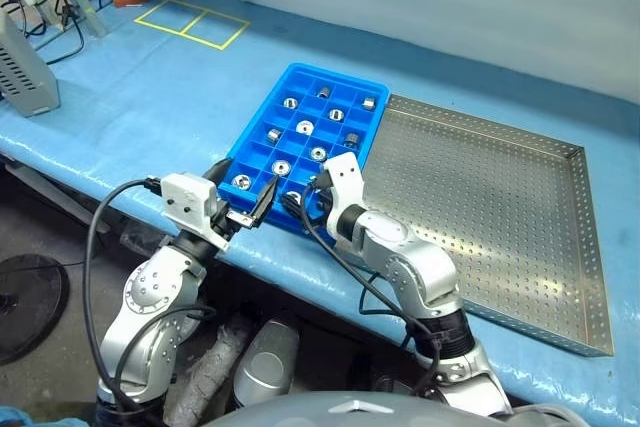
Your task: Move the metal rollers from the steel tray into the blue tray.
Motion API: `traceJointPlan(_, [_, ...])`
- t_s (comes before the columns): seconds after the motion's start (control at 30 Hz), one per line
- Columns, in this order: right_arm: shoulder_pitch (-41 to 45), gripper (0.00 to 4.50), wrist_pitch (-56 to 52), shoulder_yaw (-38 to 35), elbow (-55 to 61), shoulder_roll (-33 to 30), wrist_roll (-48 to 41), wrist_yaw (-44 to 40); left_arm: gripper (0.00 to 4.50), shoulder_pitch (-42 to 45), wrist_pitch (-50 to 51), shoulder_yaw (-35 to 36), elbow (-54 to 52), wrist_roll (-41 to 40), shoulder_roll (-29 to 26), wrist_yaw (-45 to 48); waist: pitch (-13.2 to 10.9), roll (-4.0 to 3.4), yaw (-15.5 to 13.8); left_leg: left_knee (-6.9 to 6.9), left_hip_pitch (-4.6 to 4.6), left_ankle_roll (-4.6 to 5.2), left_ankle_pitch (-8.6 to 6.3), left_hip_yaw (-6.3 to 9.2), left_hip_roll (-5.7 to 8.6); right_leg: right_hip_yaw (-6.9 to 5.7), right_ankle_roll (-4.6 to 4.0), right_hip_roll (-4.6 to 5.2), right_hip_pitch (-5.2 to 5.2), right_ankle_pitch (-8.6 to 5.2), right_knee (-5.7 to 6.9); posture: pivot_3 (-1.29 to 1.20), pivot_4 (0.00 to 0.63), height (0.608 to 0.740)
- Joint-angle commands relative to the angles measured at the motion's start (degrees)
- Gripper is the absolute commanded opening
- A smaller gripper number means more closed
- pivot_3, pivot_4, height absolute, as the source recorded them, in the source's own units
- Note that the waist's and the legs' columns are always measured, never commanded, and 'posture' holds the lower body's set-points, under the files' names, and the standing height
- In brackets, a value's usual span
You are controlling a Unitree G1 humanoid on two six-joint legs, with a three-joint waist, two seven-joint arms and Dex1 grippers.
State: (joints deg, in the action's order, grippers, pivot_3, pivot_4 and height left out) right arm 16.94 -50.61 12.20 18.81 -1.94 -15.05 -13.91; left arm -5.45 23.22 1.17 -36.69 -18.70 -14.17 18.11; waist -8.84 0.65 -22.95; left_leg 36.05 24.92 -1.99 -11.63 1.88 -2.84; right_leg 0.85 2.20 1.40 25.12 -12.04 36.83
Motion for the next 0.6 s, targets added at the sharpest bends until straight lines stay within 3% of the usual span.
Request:
traceJointPlan(0.03, [-0.27,4.46,0.29,-3.15,8.95,-1.09,-4.99,-3.35,4.50,1.41,-1.46,-0.03,0.23,-0.65,-0.49,1.14,0.00,0.00,0.22,0.00,-0.01,0.00,0.00,0.00,0.00,0.00,0.00,0.00,0.00,0.00,0.00,0.40,0.150,0.740])
traceJointPlan(0.37, [-7.44,4.46,4.78,-7.38,20.19,-7.92,0.61,2.75,4.50,9.53,-1.70,-3.45,7.71,-0.15,-0.92,5.26,0.01,0.01,4.12,0.11,0.00,0.00,0.01,0.01,-0.01,0.00,0.01,-0.02,-0.06,0.00,0.00,0.21,0.150,0.740])
traceJointPlan(0.47, [-12.26,4.46,6.53,-8.49,22.85,-9.87,2.80,4.09,4.50,13.25,-1.91,-4.64,11.40,0.74,-1.09,6.37,0.01,0.01,6.99,0.12,-0.03,0.02,0.02,0.03,0.00,0.03,0.02,-0.02,-0.12,0.01,0.00,0.15,0.150,0.740])
traceJointPlan(0.6, [-17.58,4.46,6.66,-10.66,25.64,-10.14,2.57,5.20,4.50,16.55,-1.83,-6.51,15.55,1.86,-2.24,8.55,0.00,0.00,12.88,0.12,-0.32,0.07,0.00,0.11,0.03,0.03,0.02,-0.02,-0.47,0.01,-0.10,0.09,0.150,0.740])
